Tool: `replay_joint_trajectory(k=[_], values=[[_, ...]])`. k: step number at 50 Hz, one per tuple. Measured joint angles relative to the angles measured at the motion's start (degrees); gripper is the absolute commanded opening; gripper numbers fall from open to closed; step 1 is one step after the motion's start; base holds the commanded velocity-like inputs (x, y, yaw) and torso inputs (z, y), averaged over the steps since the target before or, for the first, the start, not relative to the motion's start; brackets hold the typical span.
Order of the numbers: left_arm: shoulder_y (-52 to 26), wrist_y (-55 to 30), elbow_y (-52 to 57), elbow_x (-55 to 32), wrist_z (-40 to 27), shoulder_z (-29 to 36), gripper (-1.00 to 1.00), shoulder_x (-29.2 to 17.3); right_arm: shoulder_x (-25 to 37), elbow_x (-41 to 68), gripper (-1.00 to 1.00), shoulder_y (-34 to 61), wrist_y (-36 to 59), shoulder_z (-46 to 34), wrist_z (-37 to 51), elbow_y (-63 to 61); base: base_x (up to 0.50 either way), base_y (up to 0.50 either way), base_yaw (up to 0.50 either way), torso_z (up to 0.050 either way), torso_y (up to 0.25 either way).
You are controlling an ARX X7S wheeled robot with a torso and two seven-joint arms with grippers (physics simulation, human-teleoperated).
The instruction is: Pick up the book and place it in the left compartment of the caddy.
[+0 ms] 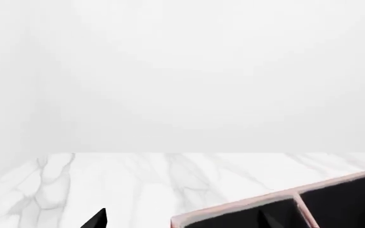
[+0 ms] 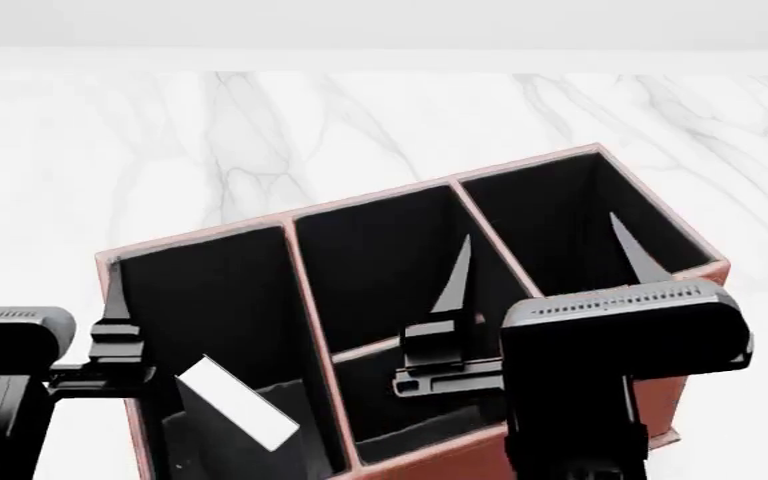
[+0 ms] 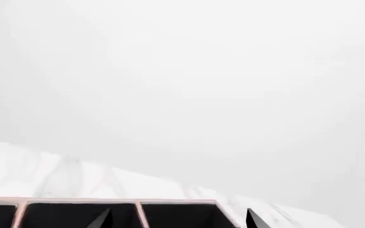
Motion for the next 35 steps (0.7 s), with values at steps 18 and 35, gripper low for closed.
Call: replay_joint_trajectory(k=[18,35], values=[[-16.01,-13.05,6.83,-4.91,-3.54,-2.34,1.00,0.08,1.31,7.21,1.00,12.06,9.93,3.82,-0.75,-4.18,0.00,0.00,0.00,0.000,0.000],[-24.68,-19.67,10.38,-8.08,-5.33,-3.06,1.00,0.53,1.75,11.26,1.00,18.81,15.54,6.09,-0.46,-6.76,0.00,0.00,0.00,0.000,0.000]])
